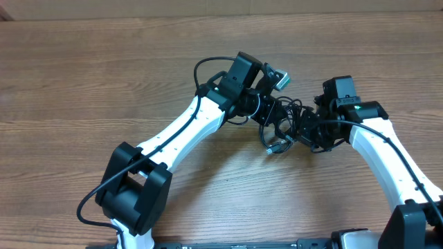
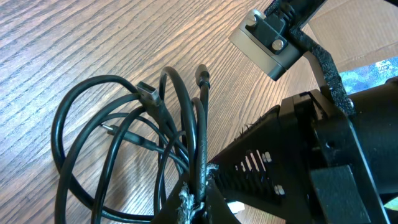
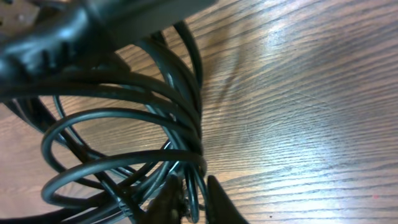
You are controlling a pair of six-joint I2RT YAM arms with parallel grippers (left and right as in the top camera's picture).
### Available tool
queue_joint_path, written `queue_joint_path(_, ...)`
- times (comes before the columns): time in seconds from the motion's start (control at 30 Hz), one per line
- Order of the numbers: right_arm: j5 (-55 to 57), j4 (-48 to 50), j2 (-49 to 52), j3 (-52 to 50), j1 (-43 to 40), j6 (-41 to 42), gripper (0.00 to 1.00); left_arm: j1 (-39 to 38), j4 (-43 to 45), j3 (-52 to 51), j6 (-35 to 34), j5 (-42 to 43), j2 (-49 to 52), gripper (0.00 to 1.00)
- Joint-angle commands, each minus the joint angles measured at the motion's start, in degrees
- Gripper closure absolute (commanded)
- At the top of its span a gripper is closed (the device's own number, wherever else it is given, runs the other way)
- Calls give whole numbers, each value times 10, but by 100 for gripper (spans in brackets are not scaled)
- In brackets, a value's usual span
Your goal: Untangle cables
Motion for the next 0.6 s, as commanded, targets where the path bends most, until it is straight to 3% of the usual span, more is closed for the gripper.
queue_joint_path(0.0,7,-1,-2,5,4,0,96,-3,5,18,1,13,-26,96)
queue_joint_path(0.33,62,-26,-2,5,4,0,96,12,2,18,1,15,-30,96)
queue_joint_path(0.37,52,-24,-2,5,4,-2,93,12,2,18,1,15,-31,96)
queue_joint_path(0.47,10,-17,-2,5,4,-26,71,11,2,18,1,15,-31,96)
queue_joint_path(0.57,-39,-9,-2,5,4,-64,65,11,2,18,1,15,-31,96)
